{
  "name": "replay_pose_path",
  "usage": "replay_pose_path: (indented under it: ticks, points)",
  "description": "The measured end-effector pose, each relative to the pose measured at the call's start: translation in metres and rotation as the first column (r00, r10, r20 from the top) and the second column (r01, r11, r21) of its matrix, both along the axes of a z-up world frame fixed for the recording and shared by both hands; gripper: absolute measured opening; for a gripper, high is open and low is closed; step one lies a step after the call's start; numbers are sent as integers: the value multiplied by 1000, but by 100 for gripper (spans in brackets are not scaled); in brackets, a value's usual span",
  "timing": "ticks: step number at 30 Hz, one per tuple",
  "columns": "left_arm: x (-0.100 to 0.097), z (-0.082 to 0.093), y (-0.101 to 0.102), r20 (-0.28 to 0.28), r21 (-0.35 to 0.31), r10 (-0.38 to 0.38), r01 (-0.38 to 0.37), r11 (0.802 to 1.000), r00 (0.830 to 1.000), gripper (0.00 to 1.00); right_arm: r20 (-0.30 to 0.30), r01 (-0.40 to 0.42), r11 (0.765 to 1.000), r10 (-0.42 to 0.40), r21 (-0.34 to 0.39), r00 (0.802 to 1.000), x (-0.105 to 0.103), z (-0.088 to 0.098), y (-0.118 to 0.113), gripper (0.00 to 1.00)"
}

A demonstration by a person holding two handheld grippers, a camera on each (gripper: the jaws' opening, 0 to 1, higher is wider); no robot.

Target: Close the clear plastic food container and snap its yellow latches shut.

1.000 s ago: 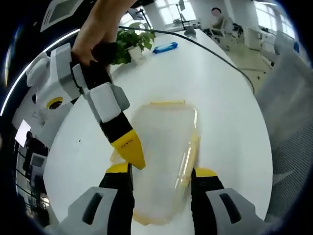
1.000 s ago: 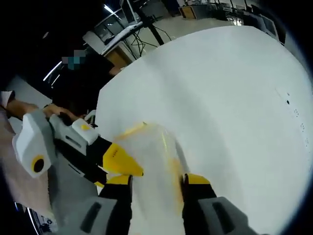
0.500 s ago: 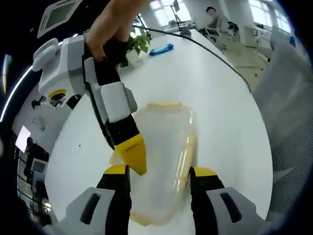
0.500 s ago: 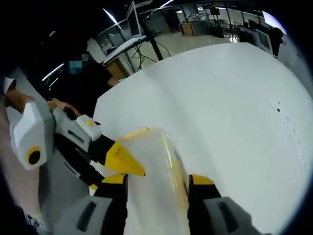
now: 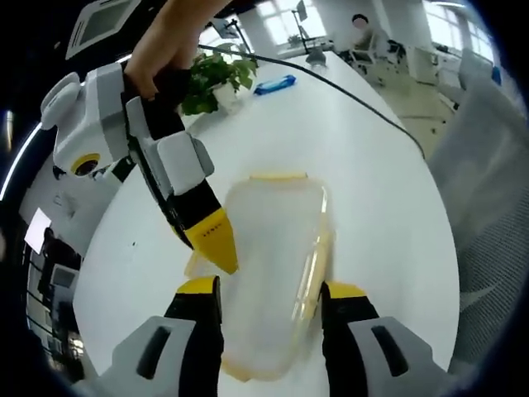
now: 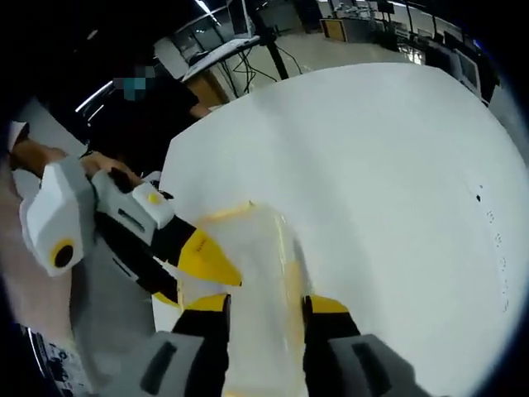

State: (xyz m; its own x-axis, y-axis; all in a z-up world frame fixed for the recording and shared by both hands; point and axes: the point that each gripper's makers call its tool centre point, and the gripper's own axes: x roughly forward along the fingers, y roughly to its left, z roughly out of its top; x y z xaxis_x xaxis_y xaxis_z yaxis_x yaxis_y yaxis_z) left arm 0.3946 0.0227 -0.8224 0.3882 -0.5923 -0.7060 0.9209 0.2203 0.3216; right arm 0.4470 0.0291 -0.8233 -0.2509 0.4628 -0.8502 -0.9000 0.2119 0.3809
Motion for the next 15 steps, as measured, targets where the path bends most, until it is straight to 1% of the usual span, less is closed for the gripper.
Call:
replay_pose_path:
  ticks: [1,2,5,7,8,10,12,14,15]
  points:
    - [0,0,0,-2,2,3,-3,1000,1000,44,-13,2,1000,-2,-8,1000,1,0,0,28]
    - [1,0,0,-5,4,9,-9,1000,1000,44,-32,23,999,-24,-26,999,3,-1,0,26]
    - [1,-3,-1,10,13,28,-28,1000,1000,43,-49,19,999,-20,-27,999,2,-2,0,26]
    - [2,-2,0,2,7,38,-38,999,999,43,-74,33,999,-33,-9,997,1,-3,1,26]
    - [3,-2,0,-7,6,29,-29,1000,1000,43,-89,45,999,-44,4,995,1,-4,3,26]
    - [3,-3,0,-7,10,25,-25,1000,1000,43,-106,46,999,-44,15,993,1,-5,2,26]
    - [3,-3,0,-13,2,37,-37,999,999,42,-117,46,999,-43,23,992,1,-5,2,26]
    - [3,-4,-1,-7,7,46,-46,999,999,42,-153,71,997,-64,44,986,0,-5,3,26]
    - [3,-4,-1,-4,5,46,-46,999,999,42,-161,75,996,-65,52,985,0,-5,2,26]
